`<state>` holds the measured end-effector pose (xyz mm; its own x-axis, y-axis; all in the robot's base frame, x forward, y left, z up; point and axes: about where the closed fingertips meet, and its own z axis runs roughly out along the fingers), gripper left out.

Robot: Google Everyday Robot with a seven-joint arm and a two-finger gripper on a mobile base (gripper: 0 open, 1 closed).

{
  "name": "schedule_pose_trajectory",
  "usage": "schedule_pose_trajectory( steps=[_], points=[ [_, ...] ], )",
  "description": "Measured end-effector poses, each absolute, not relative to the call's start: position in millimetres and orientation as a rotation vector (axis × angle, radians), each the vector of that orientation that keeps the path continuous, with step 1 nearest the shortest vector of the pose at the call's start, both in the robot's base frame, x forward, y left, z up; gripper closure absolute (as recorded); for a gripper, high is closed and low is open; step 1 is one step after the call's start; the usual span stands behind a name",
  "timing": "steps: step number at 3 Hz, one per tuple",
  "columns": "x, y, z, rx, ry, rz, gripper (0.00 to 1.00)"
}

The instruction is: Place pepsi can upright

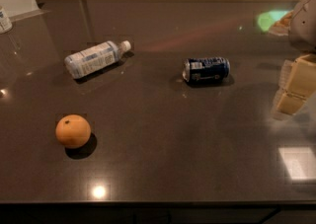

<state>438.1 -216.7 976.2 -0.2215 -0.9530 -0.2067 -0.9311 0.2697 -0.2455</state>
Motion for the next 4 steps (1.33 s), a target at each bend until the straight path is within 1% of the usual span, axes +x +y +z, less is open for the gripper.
schedule_pose_trajectory(
  steps=[2,4],
  points=[
    [445.2,-212.8,975.6,-1.678,2.268,-0.141,0.00],
    [511.7,-198.1,958.8,-1.713,2.270,-0.190,0.00]
  ],
)
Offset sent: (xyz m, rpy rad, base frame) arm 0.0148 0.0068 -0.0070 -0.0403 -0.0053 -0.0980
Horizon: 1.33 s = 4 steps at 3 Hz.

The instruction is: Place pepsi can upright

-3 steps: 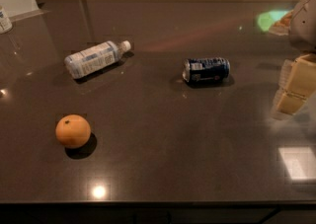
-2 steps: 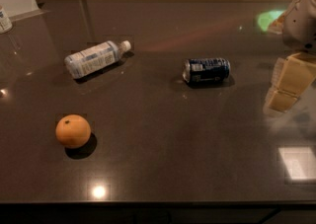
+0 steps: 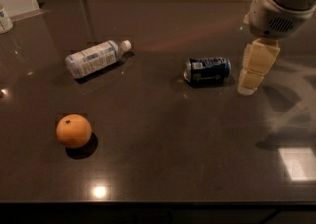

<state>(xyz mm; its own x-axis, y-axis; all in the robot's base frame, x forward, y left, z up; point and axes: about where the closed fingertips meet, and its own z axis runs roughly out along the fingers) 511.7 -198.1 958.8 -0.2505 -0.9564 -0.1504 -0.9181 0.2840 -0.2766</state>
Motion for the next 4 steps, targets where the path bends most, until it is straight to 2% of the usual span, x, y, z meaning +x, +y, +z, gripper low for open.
schedule_pose_trajectory(
  steps=[2,4],
  points=[
    [569.0,-193.5,929.6,-1.817,2.217,-0.117,0.00],
    [600.0,-173.3,885.5,-1.902,2.159,0.029,0.00]
  ],
)
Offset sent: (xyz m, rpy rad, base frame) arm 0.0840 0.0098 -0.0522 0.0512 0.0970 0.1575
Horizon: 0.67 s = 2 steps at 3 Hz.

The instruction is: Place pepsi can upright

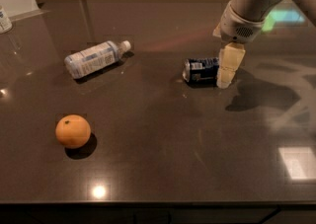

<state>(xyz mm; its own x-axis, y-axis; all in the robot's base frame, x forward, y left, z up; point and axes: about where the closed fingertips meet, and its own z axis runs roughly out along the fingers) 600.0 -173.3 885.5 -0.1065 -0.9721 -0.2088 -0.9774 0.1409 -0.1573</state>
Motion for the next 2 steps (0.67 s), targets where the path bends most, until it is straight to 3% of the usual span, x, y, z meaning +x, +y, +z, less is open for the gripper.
schedule_pose_trajectory(
  steps=[2],
  points=[
    [607.1,-152.1,853.7,-2.025,2.104,0.111,0.01]
  ],
)
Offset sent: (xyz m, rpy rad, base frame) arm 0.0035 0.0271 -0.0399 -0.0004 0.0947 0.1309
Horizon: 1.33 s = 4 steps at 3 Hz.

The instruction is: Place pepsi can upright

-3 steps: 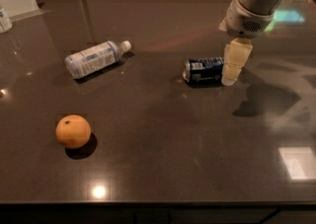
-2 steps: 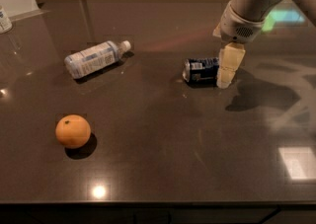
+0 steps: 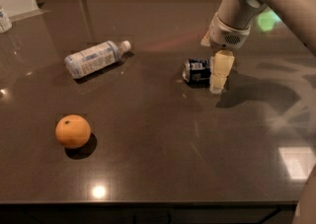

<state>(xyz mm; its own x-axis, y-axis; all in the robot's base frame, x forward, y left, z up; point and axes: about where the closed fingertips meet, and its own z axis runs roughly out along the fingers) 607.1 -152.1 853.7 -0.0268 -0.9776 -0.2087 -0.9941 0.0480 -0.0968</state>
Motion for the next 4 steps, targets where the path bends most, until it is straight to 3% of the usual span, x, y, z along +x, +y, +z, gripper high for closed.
schedule_pose_trajectory(
  steps=[3,4],
  points=[
    [603.9,-151.1,858.1,-2.172,2.041,0.044,0.68],
    [603.1,-145.6,874.0,-2.251,1.958,-0.064,0.91]
  ],
)
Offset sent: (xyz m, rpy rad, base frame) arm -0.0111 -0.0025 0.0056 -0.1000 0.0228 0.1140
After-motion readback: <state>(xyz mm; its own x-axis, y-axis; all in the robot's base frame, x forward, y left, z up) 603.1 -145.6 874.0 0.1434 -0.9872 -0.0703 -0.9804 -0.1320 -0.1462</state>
